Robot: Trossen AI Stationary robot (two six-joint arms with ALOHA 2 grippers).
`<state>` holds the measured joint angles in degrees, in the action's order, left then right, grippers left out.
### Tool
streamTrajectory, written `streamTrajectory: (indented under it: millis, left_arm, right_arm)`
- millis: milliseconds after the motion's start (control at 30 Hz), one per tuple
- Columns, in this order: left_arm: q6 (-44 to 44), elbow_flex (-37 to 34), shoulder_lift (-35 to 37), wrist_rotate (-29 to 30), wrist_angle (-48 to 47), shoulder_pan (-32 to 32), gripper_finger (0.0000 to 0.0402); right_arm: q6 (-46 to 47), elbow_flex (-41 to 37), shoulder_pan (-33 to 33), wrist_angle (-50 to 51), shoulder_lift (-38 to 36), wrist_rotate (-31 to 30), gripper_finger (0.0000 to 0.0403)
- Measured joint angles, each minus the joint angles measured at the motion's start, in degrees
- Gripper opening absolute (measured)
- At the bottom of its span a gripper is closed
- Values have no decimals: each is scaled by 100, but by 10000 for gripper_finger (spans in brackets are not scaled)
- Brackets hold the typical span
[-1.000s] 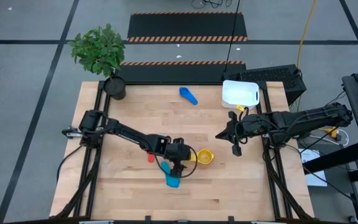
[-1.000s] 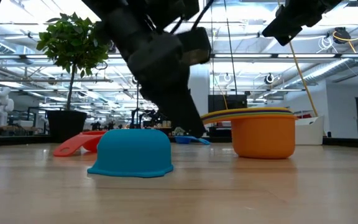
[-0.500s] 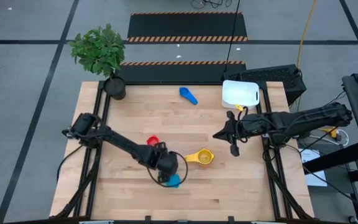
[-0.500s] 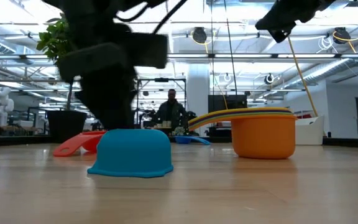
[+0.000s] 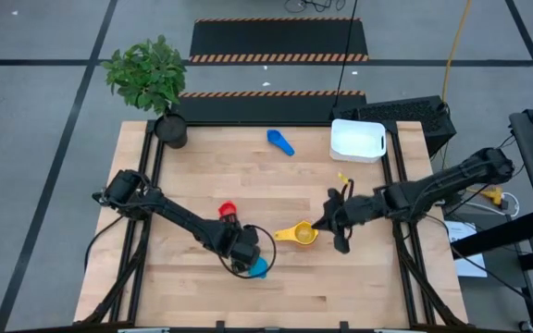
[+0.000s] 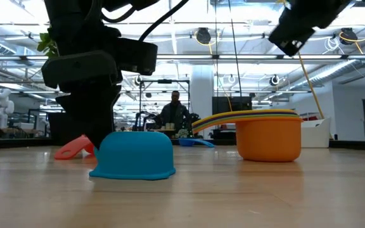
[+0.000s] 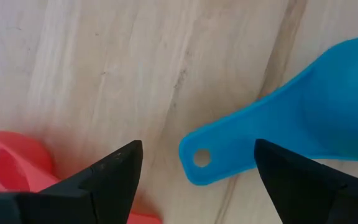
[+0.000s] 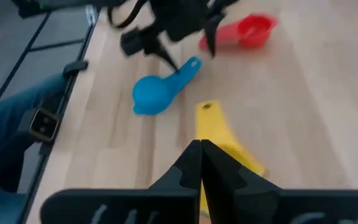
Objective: Nest measuring cups in basket
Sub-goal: Stack the light blue measuring on top of the yellow measuring cup
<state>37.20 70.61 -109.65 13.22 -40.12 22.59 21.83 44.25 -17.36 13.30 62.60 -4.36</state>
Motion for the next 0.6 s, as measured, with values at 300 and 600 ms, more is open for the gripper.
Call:
streamTrajectory:
  millis: [300, 600]
  left_arm:
    - [493, 0, 0, -732, 45, 88, 312]
    - [236, 0, 0, -929, 590, 515, 312]
  right_arm:
    - [953, 0, -1043, -333, 601, -8, 0]
    - [1265, 0, -1724, -927, 965, -16, 0]
